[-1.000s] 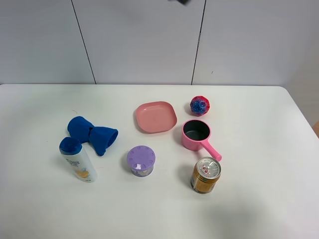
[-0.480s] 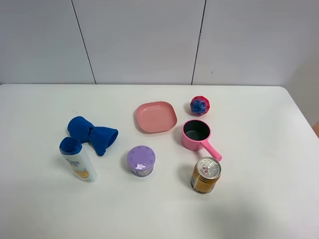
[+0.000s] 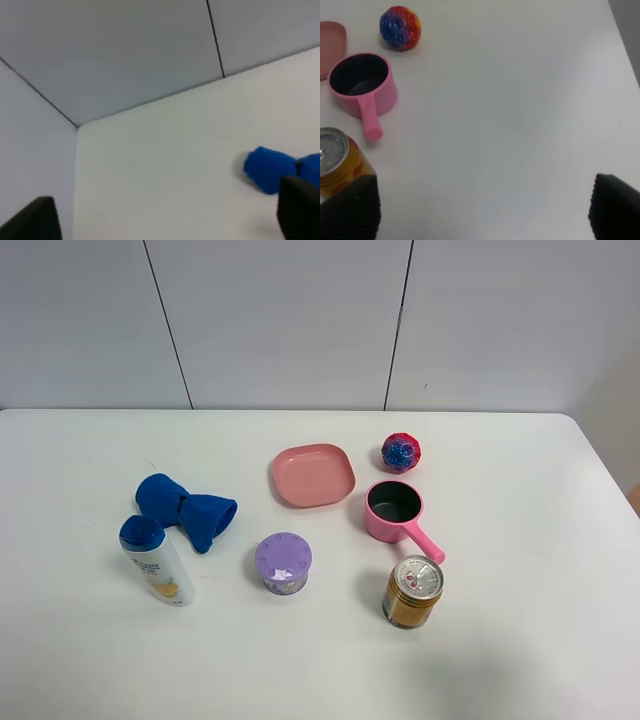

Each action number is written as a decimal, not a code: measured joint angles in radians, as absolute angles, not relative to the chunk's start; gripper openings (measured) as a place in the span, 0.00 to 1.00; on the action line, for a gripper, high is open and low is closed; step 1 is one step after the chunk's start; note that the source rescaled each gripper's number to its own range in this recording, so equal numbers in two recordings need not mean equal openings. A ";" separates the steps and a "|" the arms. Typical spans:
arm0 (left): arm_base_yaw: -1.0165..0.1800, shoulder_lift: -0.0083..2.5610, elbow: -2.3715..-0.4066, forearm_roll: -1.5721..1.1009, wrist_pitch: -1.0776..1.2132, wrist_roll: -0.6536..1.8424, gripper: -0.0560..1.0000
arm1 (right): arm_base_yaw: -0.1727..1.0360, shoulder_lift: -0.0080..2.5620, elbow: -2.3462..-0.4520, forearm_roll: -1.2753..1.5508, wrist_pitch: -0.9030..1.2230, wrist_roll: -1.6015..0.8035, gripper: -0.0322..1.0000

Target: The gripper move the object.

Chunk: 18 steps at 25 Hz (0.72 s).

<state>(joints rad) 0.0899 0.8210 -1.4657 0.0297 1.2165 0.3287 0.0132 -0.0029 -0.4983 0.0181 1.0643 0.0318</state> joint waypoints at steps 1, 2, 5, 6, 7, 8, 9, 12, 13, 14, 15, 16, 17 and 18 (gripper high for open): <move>0.090 0.776 -1.423 0.030 1.217 0.305 0.87 | 0.013 -0.003 -0.498 0.018 1.064 0.032 1.00; 0.090 0.712 -1.370 0.031 1.217 0.274 0.87 | 0.013 -0.003 -0.498 0.018 1.064 0.032 1.00; 0.090 0.545 -1.226 0.032 1.217 0.209 0.87 | 0.013 -0.003 -0.498 0.018 1.064 0.032 1.00; 0.090 0.485 -1.178 0.032 1.217 0.194 0.87 | 0.013 -0.003 -0.498 0.018 1.064 0.032 1.00; 0.090 0.433 -1.120 0.032 1.217 0.181 0.87 | 0.013 -0.003 -0.498 0.018 1.064 0.032 1.00; 0.090 0.372 -1.061 0.034 1.217 0.170 0.87 | 0.013 -0.003 -0.498 0.018 1.064 0.032 1.00; 0.090 0.313 -1.003 0.037 1.219 0.152 0.87 | 0.013 -0.003 -0.498 0.018 1.064 0.032 1.00; 0.090 0.155 -0.857 0.082 1.223 0.081 0.87 | 0.013 -0.003 -0.498 0.018 1.064 0.032 1.00; 0.090 0.106 -0.815 0.097 1.225 0.038 0.87 | 0.013 -0.003 -0.498 0.018 1.064 0.032 1.00; 0.090 0.069 -0.784 0.107 1.224 0.007 0.87 | 0.013 -0.003 -0.498 0.018 1.064 0.032 1.00; 0.090 0.031 -0.749 0.111 1.216 -0.026 0.87 | 0.013 -0.003 -0.498 0.018 1.064 0.032 1.00; 0.090 0.010 -0.725 0.113 1.212 -0.049 0.87 | 0.013 -0.003 -0.498 0.018 1.064 0.032 1.00; 0.090 -0.003 -0.699 0.114 1.210 -0.069 0.87 | 0.013 -0.003 -0.498 0.018 1.064 0.032 1.00; 0.090 -0.006 -0.678 0.114 1.206 -0.077 0.87 | 0.013 -0.003 -0.498 0.018 1.064 0.032 1.00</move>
<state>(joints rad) 0.0899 -0.0057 -0.6784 0.1141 1.2064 -0.0772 0.0132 -0.0029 -0.4983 0.0181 1.0643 0.0318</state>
